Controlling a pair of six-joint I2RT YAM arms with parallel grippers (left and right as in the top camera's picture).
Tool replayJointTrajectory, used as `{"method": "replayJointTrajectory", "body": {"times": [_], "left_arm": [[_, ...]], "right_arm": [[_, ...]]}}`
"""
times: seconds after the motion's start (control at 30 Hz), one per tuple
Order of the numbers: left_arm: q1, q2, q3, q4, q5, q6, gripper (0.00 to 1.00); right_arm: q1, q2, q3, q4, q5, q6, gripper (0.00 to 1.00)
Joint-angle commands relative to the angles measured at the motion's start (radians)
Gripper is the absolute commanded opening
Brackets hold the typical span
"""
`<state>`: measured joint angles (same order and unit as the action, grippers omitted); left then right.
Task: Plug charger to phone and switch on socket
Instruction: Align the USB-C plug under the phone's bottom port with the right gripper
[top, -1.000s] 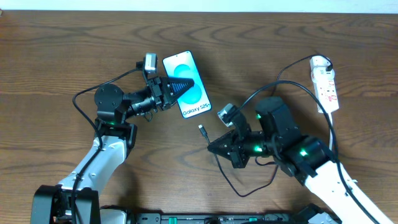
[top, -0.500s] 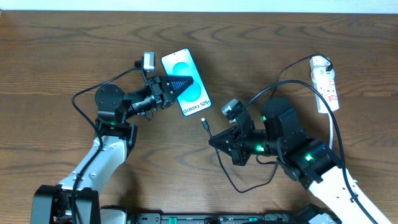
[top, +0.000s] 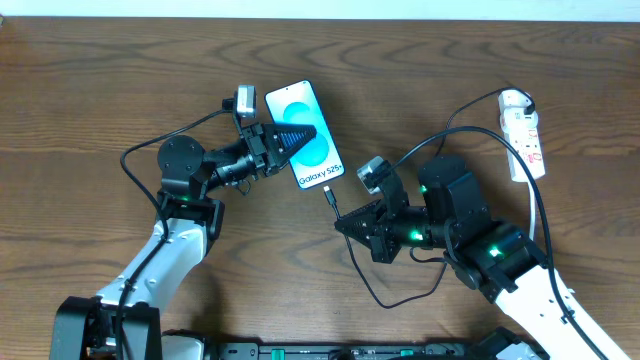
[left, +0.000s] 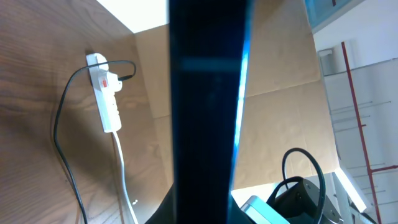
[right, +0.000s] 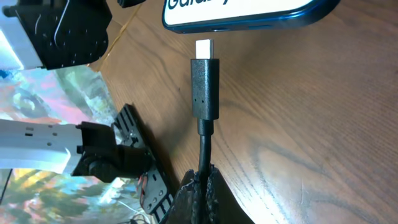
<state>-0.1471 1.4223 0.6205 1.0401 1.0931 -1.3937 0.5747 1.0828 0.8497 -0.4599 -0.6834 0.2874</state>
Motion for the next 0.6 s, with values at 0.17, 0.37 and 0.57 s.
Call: {"method": "replayJointTrajectory", "body": {"times": [0.17, 0.37, 0.57], "left_arm": [[-0.002, 0.000, 0.024, 0.013, -0.003, -0.006, 0.07], [-0.002, 0.000, 0.024, 0.013, -0.003, -0.006, 0.07], [-0.001, 0.000, 0.024, 0.012, -0.003, 0.014, 0.07]], "right_arm": [[0.002, 0.019, 0.015, 0.004, -0.005, 0.091, 0.01], [0.002, 0.032, 0.015, 0.011, -0.030, 0.091, 0.01], [0.002, 0.032, 0.015, 0.022, -0.030, 0.091, 0.01]]}}
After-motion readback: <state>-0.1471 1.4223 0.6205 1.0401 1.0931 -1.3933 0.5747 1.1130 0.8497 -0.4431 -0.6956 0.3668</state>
